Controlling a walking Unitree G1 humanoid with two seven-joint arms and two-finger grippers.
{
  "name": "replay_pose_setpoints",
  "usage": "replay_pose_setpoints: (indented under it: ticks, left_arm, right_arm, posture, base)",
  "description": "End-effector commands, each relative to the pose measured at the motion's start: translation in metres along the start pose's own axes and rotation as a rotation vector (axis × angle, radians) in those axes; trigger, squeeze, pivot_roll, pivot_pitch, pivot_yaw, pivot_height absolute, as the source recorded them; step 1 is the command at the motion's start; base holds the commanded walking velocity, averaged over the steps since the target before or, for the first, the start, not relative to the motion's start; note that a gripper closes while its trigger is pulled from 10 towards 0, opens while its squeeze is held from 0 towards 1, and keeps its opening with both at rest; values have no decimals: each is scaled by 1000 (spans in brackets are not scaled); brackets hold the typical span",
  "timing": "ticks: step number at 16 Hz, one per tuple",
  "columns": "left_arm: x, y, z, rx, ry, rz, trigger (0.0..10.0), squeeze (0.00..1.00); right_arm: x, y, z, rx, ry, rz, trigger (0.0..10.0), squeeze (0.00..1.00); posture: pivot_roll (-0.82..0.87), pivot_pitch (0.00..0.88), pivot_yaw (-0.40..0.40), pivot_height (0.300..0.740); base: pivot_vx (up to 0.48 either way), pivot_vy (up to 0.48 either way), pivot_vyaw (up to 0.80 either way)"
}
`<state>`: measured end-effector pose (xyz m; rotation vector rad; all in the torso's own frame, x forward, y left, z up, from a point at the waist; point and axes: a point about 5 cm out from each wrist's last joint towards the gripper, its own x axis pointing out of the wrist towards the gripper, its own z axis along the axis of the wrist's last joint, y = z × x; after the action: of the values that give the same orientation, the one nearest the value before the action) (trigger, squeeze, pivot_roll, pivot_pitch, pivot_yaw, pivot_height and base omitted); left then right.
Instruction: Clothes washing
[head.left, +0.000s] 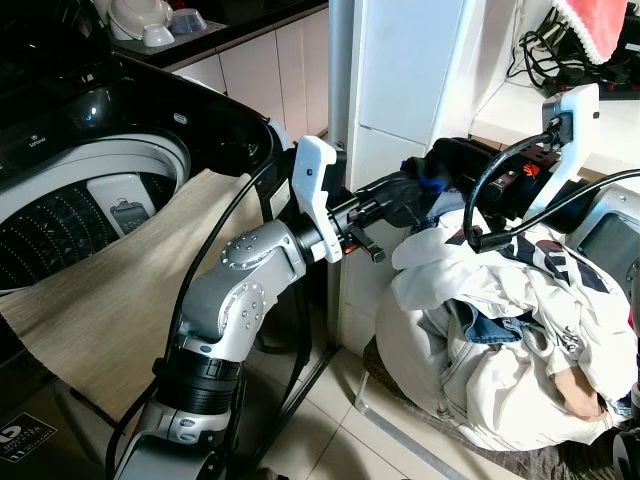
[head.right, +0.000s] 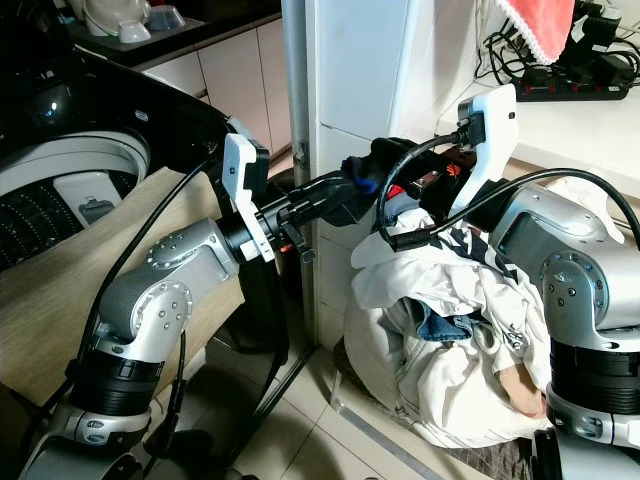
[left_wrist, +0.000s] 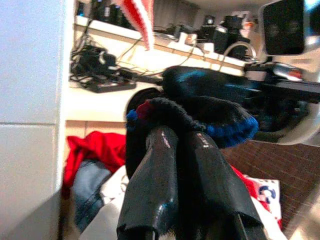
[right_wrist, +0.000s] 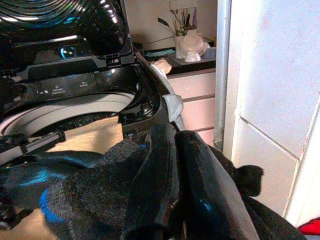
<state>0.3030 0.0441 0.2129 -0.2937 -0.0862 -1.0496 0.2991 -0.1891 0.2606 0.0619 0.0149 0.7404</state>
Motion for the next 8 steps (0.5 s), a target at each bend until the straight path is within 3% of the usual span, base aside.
replay_pose_setpoints:
  ticks: [1, 2, 3, 5, 6, 8]
  left_arm:
    - [1, 6, 7, 32, -16, 36, 0, 0]
    - [0, 9, 8, 36, -20, 59, 0, 0]
    - [0, 10, 8, 39, -22, 67, 0, 0]
    - [-1, 14, 9, 39, -28, 95, 0, 0]
    - [-2, 17, 11, 43, -35, 113, 0, 0]
    - [-2, 19, 13, 47, -40, 121, 0, 0]
  right_arm:
    - [4, 7, 10, -40, -27, 35, 39, 0]
    - [5, 8, 11, -45, -31, 38, 706, 0]
    - [5, 8, 11, -45, -31, 38, 706, 0]
    - [5, 8, 11, -54, -37, 34, 4000, 0]
    - [6, 9, 14, -41, -70, 49, 10000, 1000]
    - [6, 10, 16, -30, -82, 66, 10000, 1000]
  posture:
    - [-139, 0, 73, 740]
    - [-137, 0, 73, 740]
    - [-137, 0, 73, 740]
    - [-137, 0, 73, 740]
    - [-136, 0, 74, 740]
    - [-135, 0, 74, 740]
  base:
    - [0, 0, 0]
    - [0, 0, 0]
    - [0, 0, 0]
    - [0, 0, 0]
    - [0, 0, 0]
    - [0, 0, 0]
